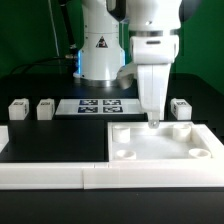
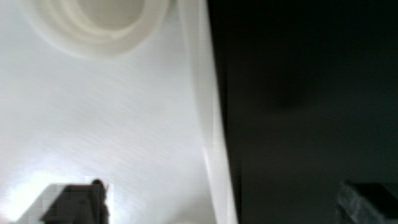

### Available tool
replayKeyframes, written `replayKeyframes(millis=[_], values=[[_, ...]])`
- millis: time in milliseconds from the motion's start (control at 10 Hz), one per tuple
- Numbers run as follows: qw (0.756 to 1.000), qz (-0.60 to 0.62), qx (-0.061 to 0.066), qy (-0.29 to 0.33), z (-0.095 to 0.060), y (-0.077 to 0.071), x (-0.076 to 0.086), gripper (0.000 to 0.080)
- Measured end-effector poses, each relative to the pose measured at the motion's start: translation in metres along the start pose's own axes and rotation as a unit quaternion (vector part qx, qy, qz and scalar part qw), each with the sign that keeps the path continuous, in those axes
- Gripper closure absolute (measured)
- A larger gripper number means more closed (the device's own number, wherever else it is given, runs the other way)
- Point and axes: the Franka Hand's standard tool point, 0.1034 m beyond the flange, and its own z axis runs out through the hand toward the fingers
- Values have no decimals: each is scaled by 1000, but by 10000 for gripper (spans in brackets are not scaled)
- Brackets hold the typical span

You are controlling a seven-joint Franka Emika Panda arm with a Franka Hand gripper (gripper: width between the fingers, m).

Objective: Assemble square table

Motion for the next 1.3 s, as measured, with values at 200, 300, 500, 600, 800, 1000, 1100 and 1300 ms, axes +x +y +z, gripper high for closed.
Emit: replayKeyframes(millis=[200, 300, 500, 600, 800, 1000, 1100, 1300], values=[[992, 125, -4, -1, -12, -20, 18, 150], [982, 189, -6, 1, -15, -29, 35, 150], [967, 254, -9, 8, -13, -40, 57, 150], [959, 282, -8, 8, -12, -40, 57, 150], [940, 341, -6, 10, -12, -40, 58, 150], [892, 452, 10, -10, -10, -51, 63, 150], [879, 476, 14, -19, -11, -56, 68, 150], [847, 530, 19, -33, -5, -70, 69, 150]])
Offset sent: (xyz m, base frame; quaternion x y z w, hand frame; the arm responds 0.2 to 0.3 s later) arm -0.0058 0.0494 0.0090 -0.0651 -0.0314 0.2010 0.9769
